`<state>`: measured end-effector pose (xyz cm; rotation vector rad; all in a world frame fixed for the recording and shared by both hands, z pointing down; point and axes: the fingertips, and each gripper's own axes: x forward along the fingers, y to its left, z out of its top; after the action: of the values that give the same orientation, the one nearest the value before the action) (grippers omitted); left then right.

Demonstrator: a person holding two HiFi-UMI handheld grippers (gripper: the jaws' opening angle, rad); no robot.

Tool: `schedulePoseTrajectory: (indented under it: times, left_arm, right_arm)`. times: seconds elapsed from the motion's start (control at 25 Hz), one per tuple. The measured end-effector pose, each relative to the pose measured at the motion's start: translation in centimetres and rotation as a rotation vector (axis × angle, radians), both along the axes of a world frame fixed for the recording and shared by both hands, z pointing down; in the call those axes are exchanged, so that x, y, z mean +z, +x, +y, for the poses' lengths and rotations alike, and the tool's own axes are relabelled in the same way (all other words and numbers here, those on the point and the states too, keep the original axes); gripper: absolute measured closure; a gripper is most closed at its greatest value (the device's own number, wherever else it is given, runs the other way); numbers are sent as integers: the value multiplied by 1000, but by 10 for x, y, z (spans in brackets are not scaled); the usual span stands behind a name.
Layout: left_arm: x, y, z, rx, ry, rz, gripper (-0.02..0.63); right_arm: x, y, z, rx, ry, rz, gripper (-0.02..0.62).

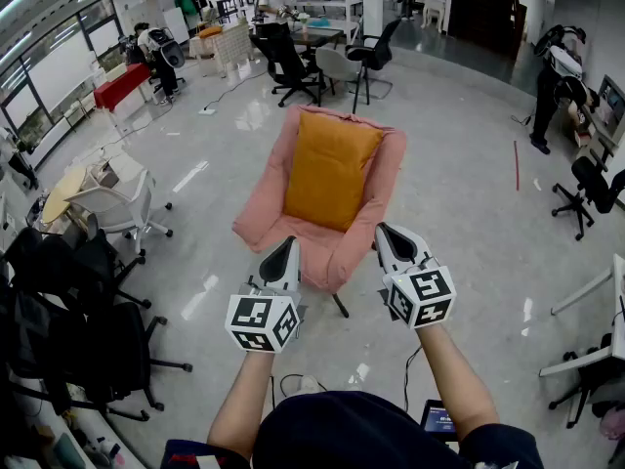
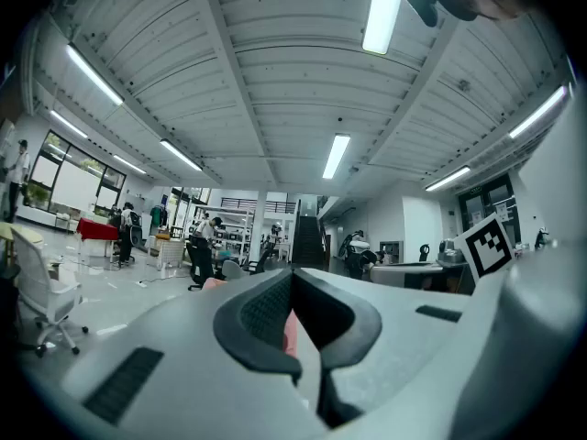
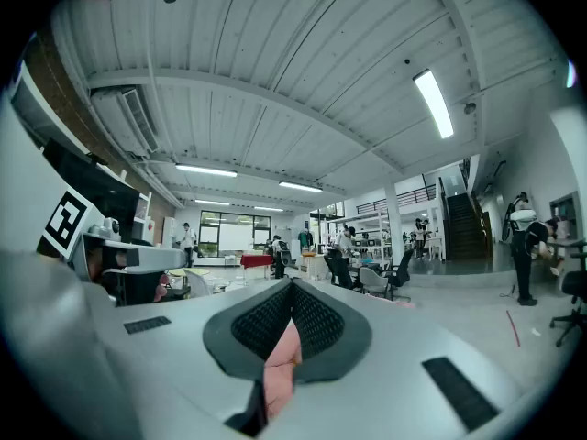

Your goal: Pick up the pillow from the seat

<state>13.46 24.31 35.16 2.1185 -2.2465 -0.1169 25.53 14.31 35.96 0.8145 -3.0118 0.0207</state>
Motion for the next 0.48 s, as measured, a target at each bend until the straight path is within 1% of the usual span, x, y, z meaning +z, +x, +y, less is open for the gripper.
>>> schedulePoseTrajectory:
  times: [0.12,0.48]
  left_arm:
    - [2,3,-1,-1,-8,-4,603]
    - [6,19,-8,-10,-21,-6,603]
  right_arm:
    - [0,3,0,4,6,4,578]
    - [2,14,-1,-33,4,-6,578]
